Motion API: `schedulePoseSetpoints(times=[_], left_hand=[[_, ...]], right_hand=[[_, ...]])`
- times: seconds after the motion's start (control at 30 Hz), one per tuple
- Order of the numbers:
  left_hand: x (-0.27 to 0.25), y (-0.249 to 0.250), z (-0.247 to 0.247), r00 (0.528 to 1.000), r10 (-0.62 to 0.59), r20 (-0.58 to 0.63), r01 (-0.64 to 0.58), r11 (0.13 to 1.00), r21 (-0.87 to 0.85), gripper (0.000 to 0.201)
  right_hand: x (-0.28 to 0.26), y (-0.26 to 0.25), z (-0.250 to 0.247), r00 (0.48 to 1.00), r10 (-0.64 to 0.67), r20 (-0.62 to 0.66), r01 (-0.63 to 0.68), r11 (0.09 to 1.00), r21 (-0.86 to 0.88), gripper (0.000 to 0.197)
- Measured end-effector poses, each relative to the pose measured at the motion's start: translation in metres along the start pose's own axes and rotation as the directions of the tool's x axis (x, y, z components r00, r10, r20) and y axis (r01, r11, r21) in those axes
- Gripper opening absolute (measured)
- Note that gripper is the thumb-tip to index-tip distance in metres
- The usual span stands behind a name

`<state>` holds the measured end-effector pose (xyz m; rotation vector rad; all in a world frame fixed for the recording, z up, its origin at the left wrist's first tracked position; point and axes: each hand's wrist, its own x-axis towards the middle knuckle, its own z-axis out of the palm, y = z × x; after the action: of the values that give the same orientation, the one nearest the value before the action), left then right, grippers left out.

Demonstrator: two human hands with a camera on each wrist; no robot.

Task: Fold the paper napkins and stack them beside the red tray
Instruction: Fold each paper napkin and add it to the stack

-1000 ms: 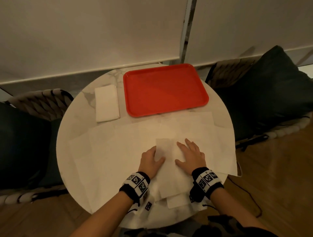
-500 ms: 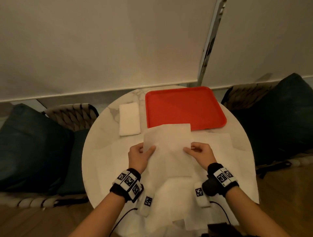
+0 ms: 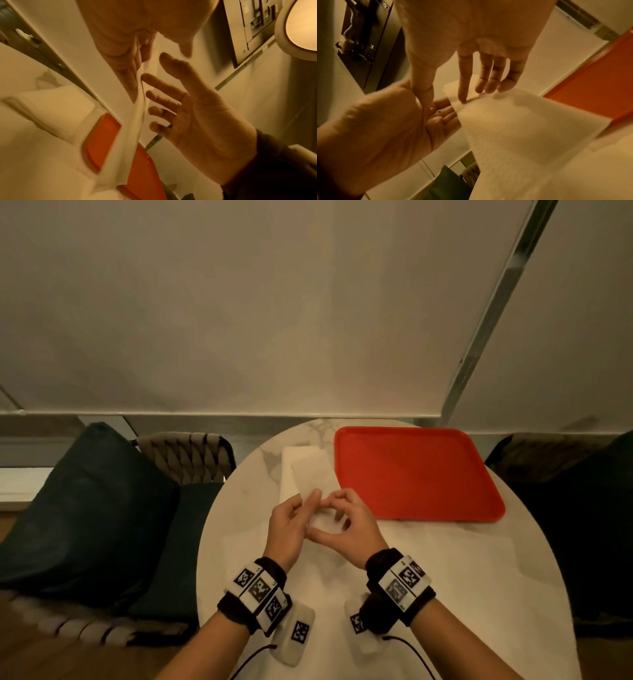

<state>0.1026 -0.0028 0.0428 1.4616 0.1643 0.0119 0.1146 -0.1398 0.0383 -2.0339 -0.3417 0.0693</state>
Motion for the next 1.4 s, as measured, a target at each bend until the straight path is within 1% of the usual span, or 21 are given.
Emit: schedulePoseSetpoints(times=[0.03,0.07,0.13,0.17,0.23,0.3,0.33,0.4,0.43,0.47,0.53,0.6,0.7,0.83,0.97,1.03,1.1,1.2,1.3,1.4], left_hand=[[0.005,-0.003,-0.006,1.000,-0.006,0.001,0.006,1.000,-0.005,0.020],[0.010,-0.005,-0.012,1.000,-0.031,-0.006,0.031,0.999,-0.009,0.015],[0.020,-0.009,-0.024,0.996,-0.085,-0.033,0.084,0.996,-0.022,0.025],[0.025,-0.009,-0.029,0.995,-0.093,-0.030,0.092,0.995,-0.029,0.027],[0.034,-0.008,-0.036,0.996,-0.091,-0.002,0.091,0.995,-0.032,0.029],[0.045,-0.015,-0.042,0.994,-0.110,0.004,0.110,0.994,-0.008,0.025],[0.050,-0.021,-0.043,0.990,-0.140,0.006,0.140,0.990,0.024,0.023],[0.058,-0.040,-0.042,0.965,-0.260,0.008,0.259,0.962,0.088,0.025],[0.059,-0.050,-0.040,0.951,-0.309,0.015,0.305,0.943,0.131,0.028],[0.059,-0.061,-0.038,0.941,-0.336,0.029,0.325,0.927,0.187,0.029],[0.056,-0.082,-0.035,0.941,-0.333,0.054,0.303,0.906,0.297,0.023],[0.053,-0.099,-0.031,0.943,-0.322,0.083,0.270,0.887,0.374,0.017],[0.049,-0.116,-0.018,0.944,-0.313,0.109,0.235,0.864,0.445,0.017],[0.054,-0.123,0.016,0.944,-0.280,0.172,0.160,0.849,0.504,0.019],[0.063,-0.125,0.053,0.943,-0.248,0.221,0.099,0.846,0.524,0.023],[0.067,-0.127,0.069,0.942,-0.226,0.247,0.060,0.840,0.539,0.026],[0.069,-0.129,0.082,0.936,-0.207,0.283,0.017,0.832,0.554,0.030],[0.073,-0.132,0.096,0.928,-0.183,0.325,-0.040,0.817,0.575,0.034],[0.075,-0.136,0.102,0.942,-0.140,0.305,-0.056,0.831,0.553,0.034],[0.073,-0.136,0.101,0.951,-0.112,0.289,-0.042,0.876,0.481,0.035]], right_hand=[[0.005,0.000,0.001,1.000,0.001,0.003,0.000,1.000,-0.014,0.037],[0.010,0.002,0.000,1.000,0.002,-0.017,-0.003,1.000,-0.028,0.034],[0.020,0.008,-0.001,0.997,0.025,-0.078,-0.029,0.999,-0.043,0.026],[0.026,0.011,-0.002,0.995,0.050,-0.087,-0.051,0.999,-0.015,0.026],[0.038,0.019,-0.001,0.995,0.098,-0.036,-0.094,0.991,0.095,0.029],[0.048,0.030,0.003,0.989,0.147,0.026,-0.149,0.977,0.152,0.034],[0.052,0.038,0.006,0.981,0.187,0.046,-0.191,0.970,0.150,0.036],[0.056,0.056,0.016,0.954,0.294,0.055,-0.299,0.947,0.117,0.040],[0.055,0.065,0.020,0.941,0.337,0.029,-0.338,0.936,0.095,0.043],[0.052,0.074,0.023,0.926,0.377,-0.020,-0.375,0.924,0.081,0.045],[0.043,0.088,0.022,0.895,0.433,-0.108,-0.424,0.901,0.095,0.046],[0.032,0.096,0.012,0.866,0.478,-0.144,-0.468,0.878,0.100,0.037],[0.008,0.108,-0.008,0.828,0.521,-0.207,-0.508,0.854,0.115,0.027],[-0.021,0.126,-0.031,0.733,0.603,-0.316,-0.581,0.796,0.171,0.024],[-0.041,0.143,-0.046,0.612,0.669,-0.422,-0.628,0.735,0.255,0.028],[-0.046,0.152,-0.049,0.578,0.691,-0.434,-0.638,0.714,0.287,0.030],[-0.049,0.159,-0.049,0.569,0.703,-0.426,-0.640,0.704,0.306,0.030],[-0.049,0.165,-0.049,0.570,0.711,-0.410,-0.638,0.699,0.325,0.031],[-0.047,0.167,-0.052,0.593,0.703,-0.393,-0.625,0.709,0.326,0.030],[-0.046,0.164,-0.056,0.624,0.686,-0.375,-0.608,0.727,0.319,0.029]])
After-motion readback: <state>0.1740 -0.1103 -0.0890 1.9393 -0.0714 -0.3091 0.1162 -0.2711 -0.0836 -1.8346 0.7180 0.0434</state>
